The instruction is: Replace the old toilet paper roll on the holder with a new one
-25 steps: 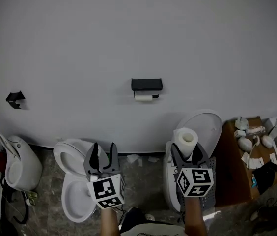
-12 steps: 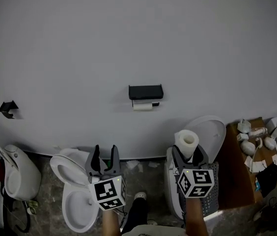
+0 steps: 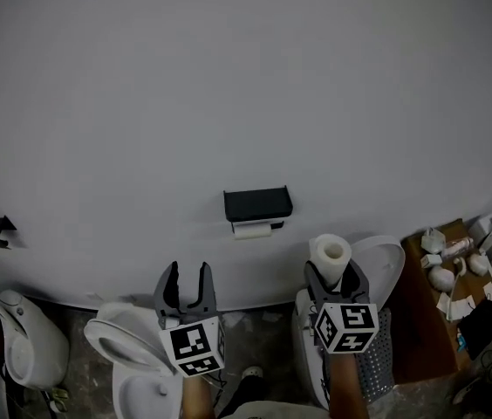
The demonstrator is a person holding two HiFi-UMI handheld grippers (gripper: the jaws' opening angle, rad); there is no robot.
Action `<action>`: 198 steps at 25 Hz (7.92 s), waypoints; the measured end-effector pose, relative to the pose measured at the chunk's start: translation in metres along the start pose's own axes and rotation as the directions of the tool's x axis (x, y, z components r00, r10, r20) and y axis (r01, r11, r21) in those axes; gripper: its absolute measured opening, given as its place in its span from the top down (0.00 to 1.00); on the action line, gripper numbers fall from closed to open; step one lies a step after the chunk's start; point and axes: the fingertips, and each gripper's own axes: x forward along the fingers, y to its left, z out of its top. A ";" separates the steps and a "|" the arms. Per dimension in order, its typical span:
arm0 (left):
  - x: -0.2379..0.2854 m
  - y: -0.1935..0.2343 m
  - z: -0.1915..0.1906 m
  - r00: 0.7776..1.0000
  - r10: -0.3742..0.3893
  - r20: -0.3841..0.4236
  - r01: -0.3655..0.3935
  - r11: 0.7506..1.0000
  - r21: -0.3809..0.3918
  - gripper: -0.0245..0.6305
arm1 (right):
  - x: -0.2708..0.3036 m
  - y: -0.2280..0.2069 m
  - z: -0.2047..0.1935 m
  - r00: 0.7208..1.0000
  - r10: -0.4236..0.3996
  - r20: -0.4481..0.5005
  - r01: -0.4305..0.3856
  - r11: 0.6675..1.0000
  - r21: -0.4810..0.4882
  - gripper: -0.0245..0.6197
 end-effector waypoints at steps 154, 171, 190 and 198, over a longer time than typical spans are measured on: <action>0.182 -0.299 -0.043 0.801 -0.587 -0.116 0.537 0.620 0.572 0.67 | 0.068 -0.211 -0.012 0.937 -0.342 -0.074 0.345 0.938 0.023 0.48; 0.175 -0.092 0.016 0.926 -0.337 0.167 0.349 0.936 -0.047 0.67 | 0.120 -0.125 -0.014 0.984 -0.163 -0.069 0.165 0.986 0.021 0.48; 0.158 0.008 -0.001 0.973 -0.173 0.150 0.195 0.970 -0.147 0.67 | 0.155 -0.071 -0.024 0.989 -0.074 -0.131 0.047 0.978 -0.202 0.48; 0.157 0.013 -0.006 0.976 -0.165 0.139 0.186 0.970 -0.156 0.67 | 0.174 -0.076 -0.038 0.969 -0.131 -0.208 -0.063 0.685 -0.726 0.48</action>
